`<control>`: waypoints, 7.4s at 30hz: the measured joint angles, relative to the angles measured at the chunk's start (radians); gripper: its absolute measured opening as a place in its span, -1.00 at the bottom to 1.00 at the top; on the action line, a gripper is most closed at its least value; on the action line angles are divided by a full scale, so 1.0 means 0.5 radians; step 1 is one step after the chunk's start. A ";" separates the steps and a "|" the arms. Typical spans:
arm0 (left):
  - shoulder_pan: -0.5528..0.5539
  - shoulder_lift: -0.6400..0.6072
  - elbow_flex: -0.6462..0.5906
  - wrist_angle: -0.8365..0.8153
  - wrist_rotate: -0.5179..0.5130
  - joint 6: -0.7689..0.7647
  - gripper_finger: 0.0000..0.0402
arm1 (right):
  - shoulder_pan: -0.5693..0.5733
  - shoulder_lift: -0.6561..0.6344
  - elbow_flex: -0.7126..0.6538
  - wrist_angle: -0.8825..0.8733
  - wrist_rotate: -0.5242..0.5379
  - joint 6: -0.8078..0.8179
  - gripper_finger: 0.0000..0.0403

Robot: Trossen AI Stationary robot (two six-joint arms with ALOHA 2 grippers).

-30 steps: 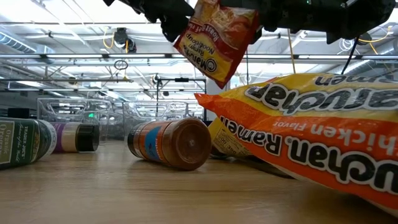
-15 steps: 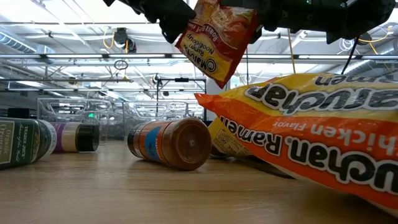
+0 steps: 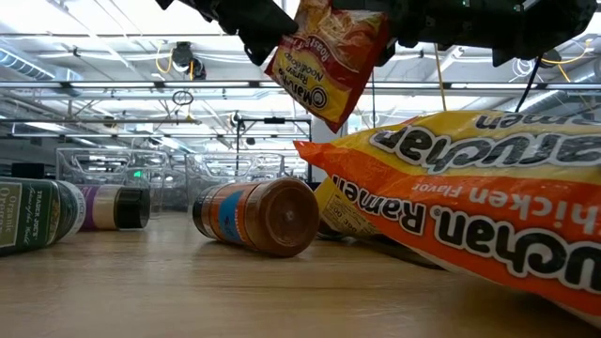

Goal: Pick & Place Food Item
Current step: Put the red noodle pack into the middle transparent bin, then put the white spoon into the left transparent bin

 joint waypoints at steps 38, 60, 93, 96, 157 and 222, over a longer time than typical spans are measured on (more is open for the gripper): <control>0.001 -0.001 0.000 -0.013 -0.172 0.199 -0.98 | 0.001 0.001 0.000 -0.012 0.004 -0.003 -0.52; 0.015 -0.003 0.817 -1.347 -1.058 0.249 -0.99 | 0.000 0.001 0.000 -0.117 0.280 -0.034 -0.12; 0.866 0.209 0.924 -1.351 -1.099 0.905 -0.99 | -0.056 0.000 0.000 -0.242 0.488 -0.032 -0.15; 0.912 0.314 0.923 -1.352 -1.112 0.949 -0.99 | -0.075 0.000 -0.012 -0.238 0.488 -0.032 -0.13; 1.176 0.945 0.921 -1.033 -1.429 1.031 -0.99 | -0.220 0.001 -0.150 -0.168 0.483 0.083 -0.18; 0.919 0.515 0.922 -0.887 -1.725 1.051 -0.32 | -0.220 0.001 -0.150 -0.224 0.488 0.076 -0.18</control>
